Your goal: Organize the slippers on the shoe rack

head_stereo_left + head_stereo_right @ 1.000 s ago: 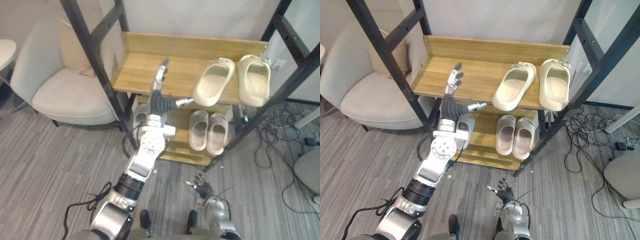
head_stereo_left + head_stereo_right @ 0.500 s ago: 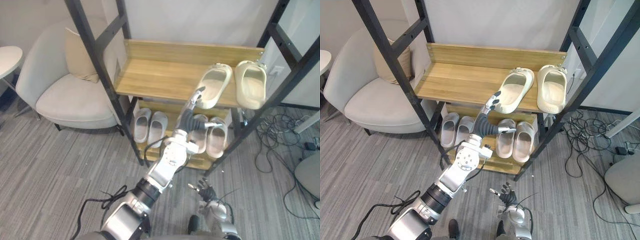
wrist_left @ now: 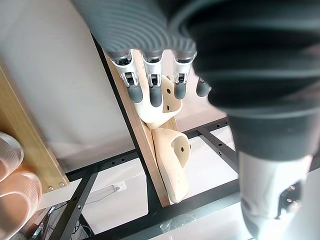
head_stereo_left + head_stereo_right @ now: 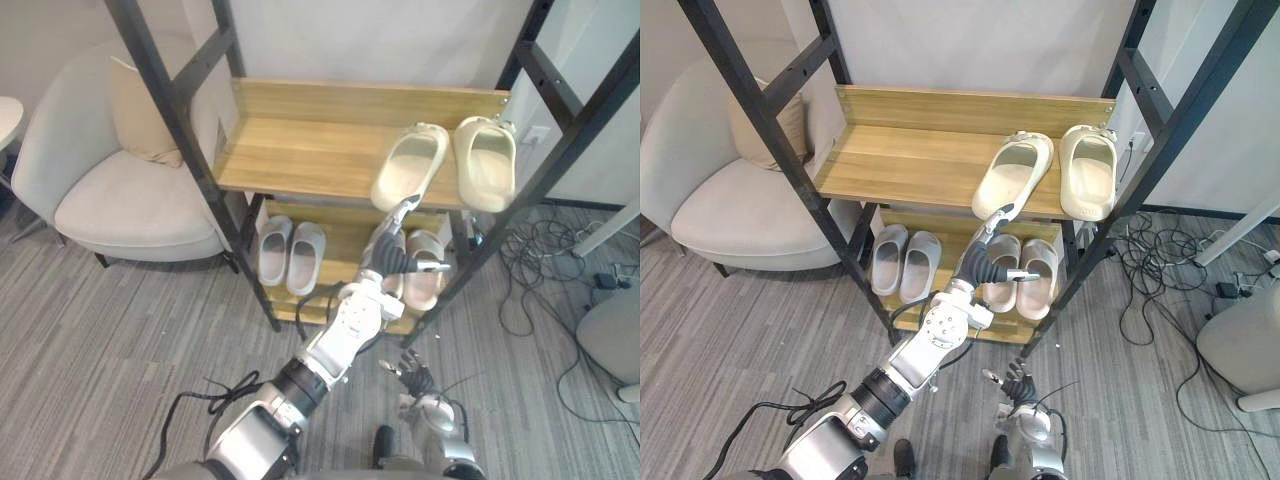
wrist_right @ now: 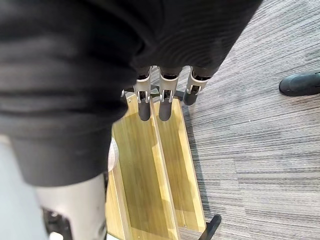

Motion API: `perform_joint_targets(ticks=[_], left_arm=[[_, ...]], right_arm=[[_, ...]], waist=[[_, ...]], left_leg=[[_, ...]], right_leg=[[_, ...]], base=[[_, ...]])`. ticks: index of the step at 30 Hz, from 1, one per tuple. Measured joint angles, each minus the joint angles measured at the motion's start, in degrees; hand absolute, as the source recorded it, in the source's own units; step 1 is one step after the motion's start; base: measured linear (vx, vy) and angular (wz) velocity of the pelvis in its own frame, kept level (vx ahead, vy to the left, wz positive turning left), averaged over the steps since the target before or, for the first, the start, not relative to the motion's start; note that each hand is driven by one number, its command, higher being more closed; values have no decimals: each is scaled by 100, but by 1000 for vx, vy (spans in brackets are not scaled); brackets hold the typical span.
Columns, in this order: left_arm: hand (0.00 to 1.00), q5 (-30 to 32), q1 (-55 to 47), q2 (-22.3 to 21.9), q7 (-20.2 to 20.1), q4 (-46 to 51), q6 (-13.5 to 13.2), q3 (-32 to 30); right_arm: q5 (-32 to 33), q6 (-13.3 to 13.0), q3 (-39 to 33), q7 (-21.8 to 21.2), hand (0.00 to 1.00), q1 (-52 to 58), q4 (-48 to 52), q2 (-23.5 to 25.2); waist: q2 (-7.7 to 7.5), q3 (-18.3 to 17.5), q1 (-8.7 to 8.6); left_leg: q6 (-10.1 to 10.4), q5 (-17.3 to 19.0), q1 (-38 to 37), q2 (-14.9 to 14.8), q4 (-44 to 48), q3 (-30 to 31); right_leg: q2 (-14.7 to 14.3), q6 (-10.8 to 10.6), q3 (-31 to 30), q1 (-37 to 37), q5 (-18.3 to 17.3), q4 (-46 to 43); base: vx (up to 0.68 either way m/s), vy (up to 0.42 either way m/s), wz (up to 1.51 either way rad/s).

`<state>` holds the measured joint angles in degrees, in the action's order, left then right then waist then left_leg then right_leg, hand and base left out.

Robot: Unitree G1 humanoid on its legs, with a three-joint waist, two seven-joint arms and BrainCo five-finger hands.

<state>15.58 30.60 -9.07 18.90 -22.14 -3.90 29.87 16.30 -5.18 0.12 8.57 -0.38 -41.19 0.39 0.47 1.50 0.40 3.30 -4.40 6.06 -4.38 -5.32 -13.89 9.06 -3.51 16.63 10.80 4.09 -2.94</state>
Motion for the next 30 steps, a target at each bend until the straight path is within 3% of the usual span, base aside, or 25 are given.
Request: perform_joint_targets(ticks=[13, 30], left_arm=[[0, -39, 84, 59, 122, 515, 3, -379], [0, 17, 83, 59, 217, 369, 95, -758]], right_arm=[[-6, -1, -6, 36, 0, -14, 2, 199], [-53, 0, -6, 33, 0, -11, 1, 195]], waist=[[-66, -19, -1], [-119, -52, 0]], left_leg=[[0, -2, -8, 4, -41, 23], [1, -2, -20, 1, -45, 25]], right_leg=[[4, -5, 35, -5, -21, -7], [10, -3, 34, 4, -62, -63]], base=[[-3, 6, 1], [-1, 1, 0]])
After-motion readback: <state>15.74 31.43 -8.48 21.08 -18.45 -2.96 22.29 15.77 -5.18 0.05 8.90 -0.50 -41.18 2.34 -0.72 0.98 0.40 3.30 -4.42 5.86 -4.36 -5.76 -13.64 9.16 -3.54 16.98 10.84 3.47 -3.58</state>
